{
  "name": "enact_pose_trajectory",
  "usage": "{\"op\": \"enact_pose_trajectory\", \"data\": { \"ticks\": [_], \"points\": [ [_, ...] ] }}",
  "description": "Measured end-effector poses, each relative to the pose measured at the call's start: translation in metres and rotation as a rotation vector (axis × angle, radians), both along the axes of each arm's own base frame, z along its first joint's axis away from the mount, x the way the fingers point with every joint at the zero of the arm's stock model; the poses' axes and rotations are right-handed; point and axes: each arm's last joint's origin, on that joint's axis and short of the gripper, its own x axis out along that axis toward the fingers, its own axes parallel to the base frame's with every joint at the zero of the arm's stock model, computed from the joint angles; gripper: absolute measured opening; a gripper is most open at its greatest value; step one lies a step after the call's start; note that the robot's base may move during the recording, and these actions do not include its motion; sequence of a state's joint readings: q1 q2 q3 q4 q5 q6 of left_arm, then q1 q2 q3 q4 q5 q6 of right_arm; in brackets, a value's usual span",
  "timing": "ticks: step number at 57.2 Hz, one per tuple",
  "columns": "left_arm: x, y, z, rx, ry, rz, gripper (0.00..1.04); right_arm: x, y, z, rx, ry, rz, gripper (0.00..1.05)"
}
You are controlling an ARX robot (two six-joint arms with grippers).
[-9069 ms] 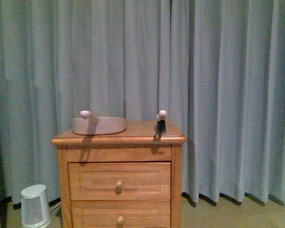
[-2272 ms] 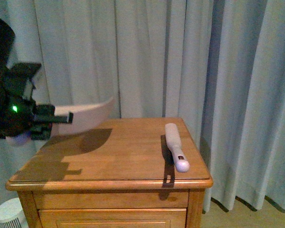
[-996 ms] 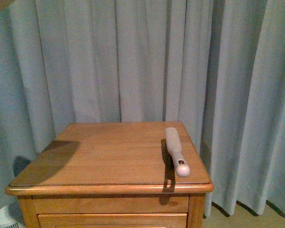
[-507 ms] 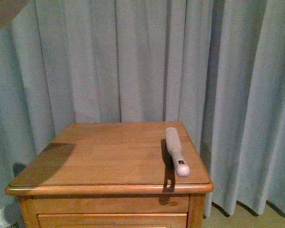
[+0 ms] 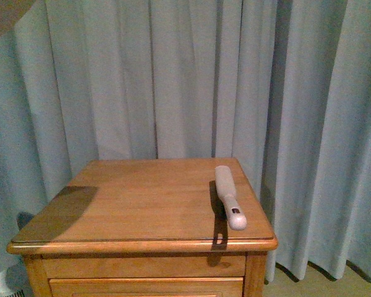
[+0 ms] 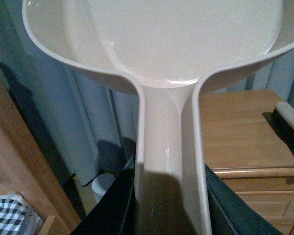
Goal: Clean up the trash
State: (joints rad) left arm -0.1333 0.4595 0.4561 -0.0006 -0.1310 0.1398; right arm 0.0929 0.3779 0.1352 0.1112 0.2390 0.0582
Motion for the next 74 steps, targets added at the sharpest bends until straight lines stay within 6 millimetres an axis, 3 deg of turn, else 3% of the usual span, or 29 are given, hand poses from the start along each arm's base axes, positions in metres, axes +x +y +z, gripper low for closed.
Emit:
{"op": "enact_pose_trajectory", "data": {
  "ticks": [9,16,32,39,49,58,74],
  "points": [
    [0.000,0.000,0.000,0.000,0.000,0.000,0.28,0.049,0.012,0.044,0.080,0.033,0.063,0.97],
    [0.000,0.000,0.000,0.000,0.001,0.000,0.28,0.095,0.027,0.062,0.164,0.133,0.101,0.97],
    [0.000,0.000,0.000,0.000,0.001,0.000,0.28,0.184,0.074,0.071,0.364,0.367,0.086,0.97],
    [0.000,0.000,0.000,0.000,0.001,0.000,0.28,0.229,0.103,0.052,0.420,0.485,0.029,0.97],
    [0.000,0.000,0.000,0.000,0.001,0.000,0.28,0.262,0.125,0.023,0.419,0.570,-0.017,0.97],
    [0.000,0.000,0.000,0.000,0.001,0.000,0.28,0.285,0.137,0.017,0.421,0.588,-0.031,0.97],
    [0.000,0.000,0.000,0.000,0.001,0.000,0.28,0.301,0.158,0.008,0.385,0.657,-0.032,0.97]
  ]
}}
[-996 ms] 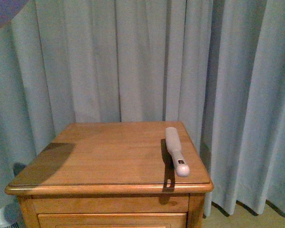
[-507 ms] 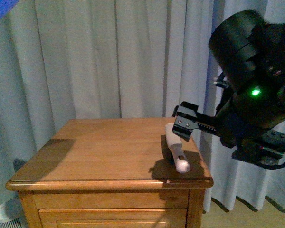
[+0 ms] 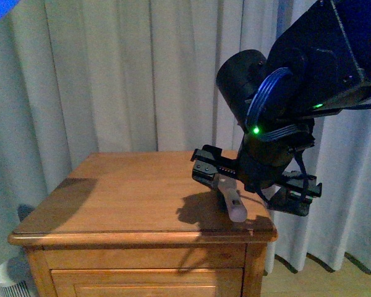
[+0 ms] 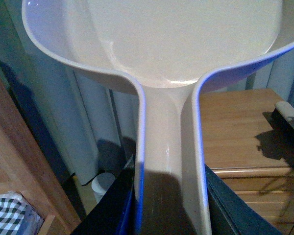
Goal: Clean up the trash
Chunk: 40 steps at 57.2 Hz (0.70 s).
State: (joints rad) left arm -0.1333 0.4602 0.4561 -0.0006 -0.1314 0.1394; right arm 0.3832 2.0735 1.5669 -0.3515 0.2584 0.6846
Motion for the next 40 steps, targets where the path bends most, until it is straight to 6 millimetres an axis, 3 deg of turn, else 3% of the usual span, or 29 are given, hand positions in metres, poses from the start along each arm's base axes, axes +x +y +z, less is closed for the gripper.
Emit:
{"op": "enact_pose_trajectory", "data": {
  "ticks": [27,36,40],
  "points": [
    [0.000,0.000,0.000,0.000,0.000,0.000,0.28,0.013,0.012,-0.015,-0.047,0.043,0.018,0.97],
    [0.000,0.000,0.000,0.000,0.000,0.000,0.28,0.013,0.012,-0.019,-0.050,0.067,0.024,0.77],
    [0.000,0.000,0.000,0.000,0.000,0.000,0.28,0.013,0.012,-0.020,-0.051,0.074,0.027,0.63]
  ]
}}
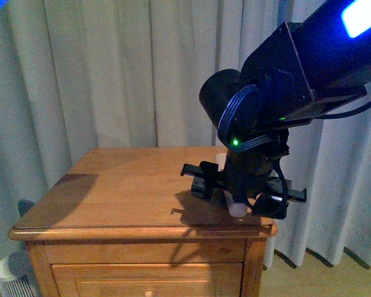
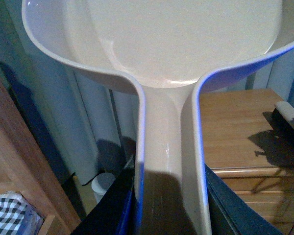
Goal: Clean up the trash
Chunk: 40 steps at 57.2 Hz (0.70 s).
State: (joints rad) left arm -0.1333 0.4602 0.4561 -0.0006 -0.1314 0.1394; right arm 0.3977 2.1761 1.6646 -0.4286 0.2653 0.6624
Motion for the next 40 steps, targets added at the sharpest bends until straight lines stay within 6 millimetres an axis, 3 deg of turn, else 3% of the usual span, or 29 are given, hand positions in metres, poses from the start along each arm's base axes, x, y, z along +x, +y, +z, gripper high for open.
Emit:
{"op": "enact_pose_trajectory", "data": {
  "ticks": [3,15,32,36,40],
  "points": [
    [0.000,0.000,0.000,0.000,0.000,0.000,0.28,0.000,0.000,0.000,0.001,0.001,0.001,0.51],
    [0.000,0.000,0.000,0.000,0.000,0.000,0.28,0.000,-0.001,-0.001,0.004,0.013,0.006,0.21],
    [0.000,0.000,0.000,0.000,0.000,0.000,0.28,-0.003,-0.010,0.010,-0.011,-0.046,0.016,0.20],
    [0.000,0.000,0.000,0.000,0.000,0.000,0.28,-0.006,-0.013,0.021,-0.023,-0.105,0.026,0.20],
    [0.000,0.000,0.000,0.000,0.000,0.000,0.28,-0.014,-0.018,0.047,-0.035,-0.218,0.073,0.20]
  ]
}}
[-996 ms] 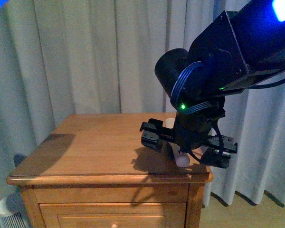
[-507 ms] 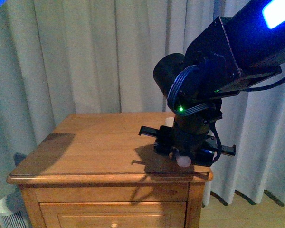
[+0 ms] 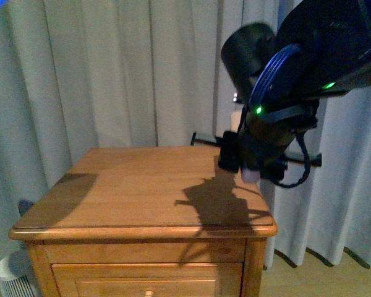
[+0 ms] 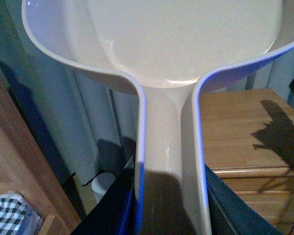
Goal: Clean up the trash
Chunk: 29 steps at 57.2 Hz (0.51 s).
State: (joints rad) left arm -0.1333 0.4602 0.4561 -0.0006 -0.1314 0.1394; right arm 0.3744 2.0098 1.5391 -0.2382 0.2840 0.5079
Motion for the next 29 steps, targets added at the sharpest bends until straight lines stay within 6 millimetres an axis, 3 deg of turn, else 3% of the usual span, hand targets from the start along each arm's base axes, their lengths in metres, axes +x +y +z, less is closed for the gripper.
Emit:
{"op": "enact_pose_trajectory", "data": {
  "ticks": [15,29],
  "points": [
    [0.000,0.000,0.000,0.000,0.000,0.000,0.28,-0.052,-0.018,0.068,-0.033,-0.285,0.160,0.20],
    [0.000,0.000,0.000,0.000,0.000,0.000,0.28,-0.121,-0.048,0.088,-0.123,-0.415,0.221,0.20]
  ]
}}
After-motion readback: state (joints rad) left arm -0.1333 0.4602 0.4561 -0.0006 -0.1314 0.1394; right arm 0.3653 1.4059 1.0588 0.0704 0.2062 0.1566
